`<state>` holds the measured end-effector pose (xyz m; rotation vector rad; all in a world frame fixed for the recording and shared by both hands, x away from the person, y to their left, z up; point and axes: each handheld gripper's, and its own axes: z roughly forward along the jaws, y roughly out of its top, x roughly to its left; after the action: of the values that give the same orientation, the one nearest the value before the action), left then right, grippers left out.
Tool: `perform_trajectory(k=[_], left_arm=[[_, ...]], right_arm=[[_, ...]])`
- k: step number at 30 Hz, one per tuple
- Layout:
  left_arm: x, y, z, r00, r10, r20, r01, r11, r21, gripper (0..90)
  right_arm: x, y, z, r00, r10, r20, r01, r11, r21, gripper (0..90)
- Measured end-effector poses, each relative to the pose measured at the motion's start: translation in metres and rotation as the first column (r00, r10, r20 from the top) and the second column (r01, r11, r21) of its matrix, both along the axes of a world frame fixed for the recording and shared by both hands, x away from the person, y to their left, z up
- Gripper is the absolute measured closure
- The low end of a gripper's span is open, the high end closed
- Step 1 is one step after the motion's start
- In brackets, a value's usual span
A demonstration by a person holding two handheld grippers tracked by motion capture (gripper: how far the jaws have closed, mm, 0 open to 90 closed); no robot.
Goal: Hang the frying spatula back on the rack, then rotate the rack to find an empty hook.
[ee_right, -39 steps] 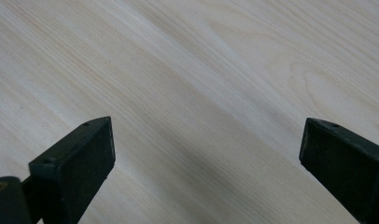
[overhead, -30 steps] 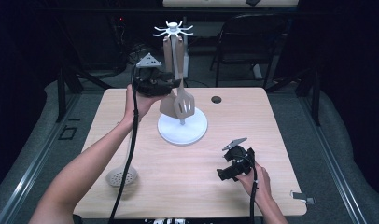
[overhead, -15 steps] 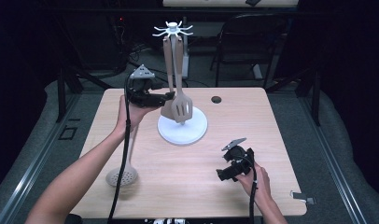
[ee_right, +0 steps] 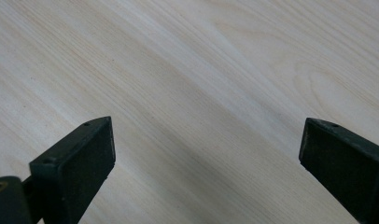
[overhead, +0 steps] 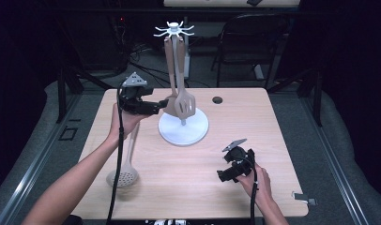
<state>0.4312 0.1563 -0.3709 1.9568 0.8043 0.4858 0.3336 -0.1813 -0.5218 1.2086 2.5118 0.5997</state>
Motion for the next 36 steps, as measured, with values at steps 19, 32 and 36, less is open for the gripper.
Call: perform_trajectory(k=[19,32,36], left_arm=[[0.011,0.021,0.050,0.9966,0.026,0.078,-0.019,0.9966,-0.080,63.4],[0.023,0.013,0.089,0.9844,0.028,0.174,-0.009,0.9940,-0.109,85.6],[0.026,0.009,0.103,0.9789,0.031,0.202,-0.009,0.9940,-0.109,86.3]], right_arm=[[0.001,0.003,-0.002,1.0000,0.004,-0.003,-0.004,1.000,0.007,4.1],[0.002,0.002,-0.002,0.9998,0.012,-0.014,-0.012,1.000,0.002,5.2],[0.002,0.002,-0.002,0.9999,0.012,-0.011,-0.012,1.000,-0.012,5.3]])
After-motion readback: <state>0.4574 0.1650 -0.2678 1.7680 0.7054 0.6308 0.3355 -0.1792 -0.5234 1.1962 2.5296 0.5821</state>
